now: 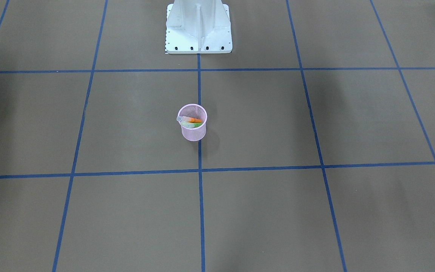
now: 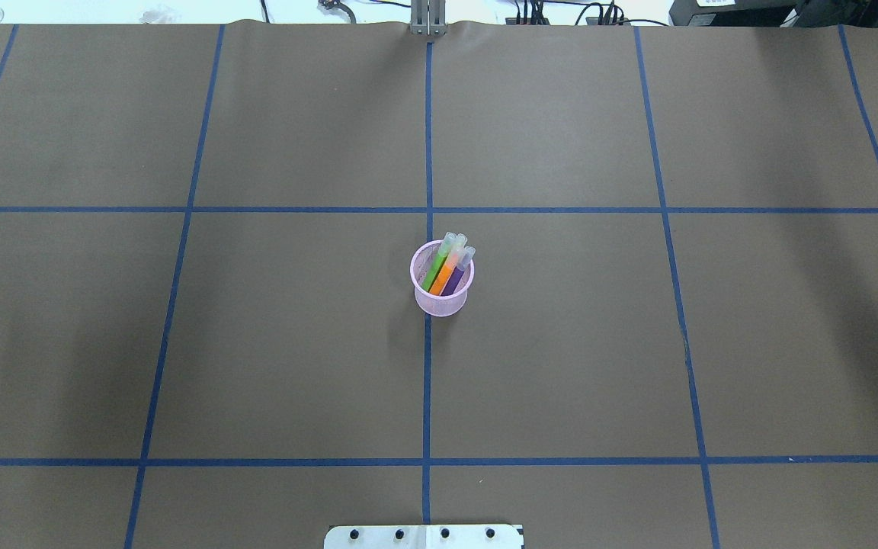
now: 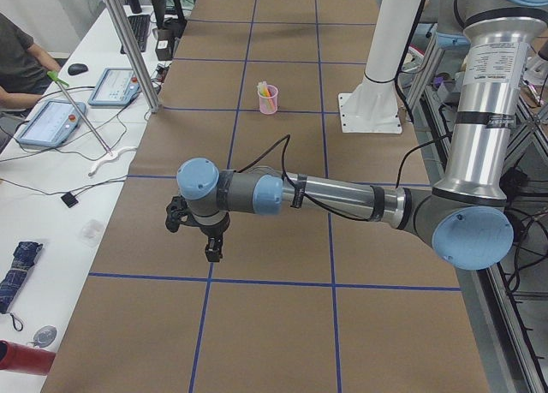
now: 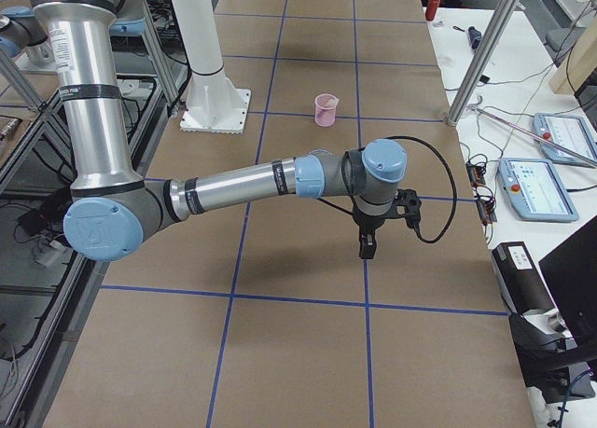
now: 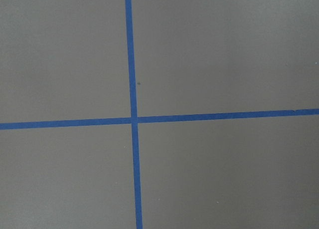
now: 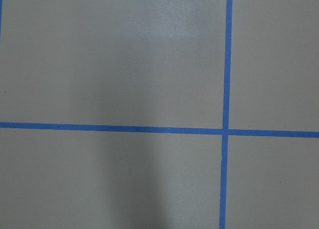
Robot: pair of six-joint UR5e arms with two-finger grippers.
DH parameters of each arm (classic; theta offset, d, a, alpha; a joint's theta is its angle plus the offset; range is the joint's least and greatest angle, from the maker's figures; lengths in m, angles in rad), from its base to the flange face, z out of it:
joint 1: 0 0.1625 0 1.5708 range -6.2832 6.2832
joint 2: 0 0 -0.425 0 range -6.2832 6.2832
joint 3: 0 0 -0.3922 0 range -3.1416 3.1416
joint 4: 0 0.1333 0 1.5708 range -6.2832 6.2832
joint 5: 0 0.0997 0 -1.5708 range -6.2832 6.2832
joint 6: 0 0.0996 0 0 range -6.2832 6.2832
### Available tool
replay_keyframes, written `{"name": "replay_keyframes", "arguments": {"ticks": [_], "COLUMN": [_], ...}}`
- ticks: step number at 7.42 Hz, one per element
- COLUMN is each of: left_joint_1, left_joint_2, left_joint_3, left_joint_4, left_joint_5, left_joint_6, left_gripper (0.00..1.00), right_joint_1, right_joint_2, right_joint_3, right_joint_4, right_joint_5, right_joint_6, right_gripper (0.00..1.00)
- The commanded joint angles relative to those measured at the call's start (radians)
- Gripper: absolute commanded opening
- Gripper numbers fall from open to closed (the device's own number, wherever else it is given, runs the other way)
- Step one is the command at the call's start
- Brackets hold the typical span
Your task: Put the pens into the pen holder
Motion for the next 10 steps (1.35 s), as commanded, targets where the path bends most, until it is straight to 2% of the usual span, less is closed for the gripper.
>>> {"name": "replay_keyframes", "arguments": {"ticks": [1,4,10], "left_joint_1": [0.001,0.002,0.002], "left_joint_2": [0.004,0.000,0.030], "left_joint_3": [-0.021,0.005,0.007], "left_joint_4": [-0.001,0.000,-0.002], "left_joint_5": [0.080,0.093,0.083], "left_joint_6": [-0.030,-0.025,-0.030], "left_gripper": [1.00,1.00,1.00], "right_joint_1": [0.000,-0.040,-0.054], "right_joint_2": [-0.011,-0.012,-0.024], "right_joint_3": [0.022,0.011,-0.049], "right_joint_4": [0.001,0.004,0.006], "right_joint_5": [-0.006,-0.046,-0.037], "right_joint_6": [-0.006,-0.006,-0.092], "right_gripper": [1.00,1.00,1.00]}}
